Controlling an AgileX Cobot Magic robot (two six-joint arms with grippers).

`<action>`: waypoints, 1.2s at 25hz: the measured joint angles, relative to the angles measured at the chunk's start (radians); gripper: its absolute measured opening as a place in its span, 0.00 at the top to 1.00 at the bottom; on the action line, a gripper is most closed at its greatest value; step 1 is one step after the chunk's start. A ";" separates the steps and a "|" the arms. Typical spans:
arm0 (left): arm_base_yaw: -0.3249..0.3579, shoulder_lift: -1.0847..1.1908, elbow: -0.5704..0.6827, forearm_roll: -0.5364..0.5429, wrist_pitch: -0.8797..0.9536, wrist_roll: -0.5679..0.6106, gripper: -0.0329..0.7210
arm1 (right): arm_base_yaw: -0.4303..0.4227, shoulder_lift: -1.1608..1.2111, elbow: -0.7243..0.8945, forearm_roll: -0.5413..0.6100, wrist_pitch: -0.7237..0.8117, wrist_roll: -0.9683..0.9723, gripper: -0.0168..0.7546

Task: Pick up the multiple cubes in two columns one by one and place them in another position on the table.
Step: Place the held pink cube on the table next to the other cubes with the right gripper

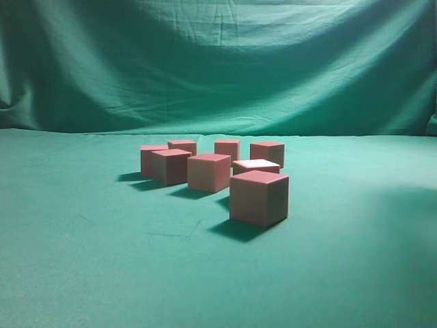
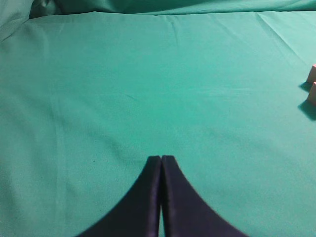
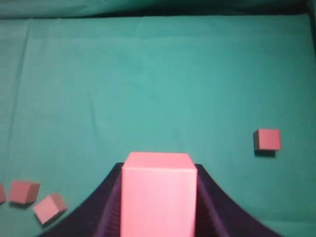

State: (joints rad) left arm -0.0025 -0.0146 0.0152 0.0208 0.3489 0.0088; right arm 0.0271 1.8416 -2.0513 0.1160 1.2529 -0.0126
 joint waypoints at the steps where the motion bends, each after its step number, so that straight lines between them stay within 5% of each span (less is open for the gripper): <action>1: 0.000 0.000 0.000 0.000 0.000 0.000 0.96 | 0.012 -0.044 0.049 0.000 0.000 0.000 0.65; 9: 0.000 0.000 0.000 0.000 0.000 0.000 0.96 | 0.162 -0.333 0.529 0.005 -0.002 -0.007 0.65; 15: 0.000 0.000 0.000 0.000 0.000 0.000 0.96 | 0.390 -0.454 0.767 0.024 -0.023 -0.005 0.65; 23: 0.000 0.000 0.000 0.000 0.000 0.000 0.96 | 0.772 -0.417 0.850 0.032 -0.092 -0.005 0.65; 30: 0.000 0.000 0.000 0.000 0.000 0.000 0.96 | 0.927 -0.290 0.852 0.034 -0.153 -0.182 0.65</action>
State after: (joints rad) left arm -0.0025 -0.0146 0.0152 0.0208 0.3489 0.0088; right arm 0.9537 1.5515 -1.1993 0.1500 1.0998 -0.1947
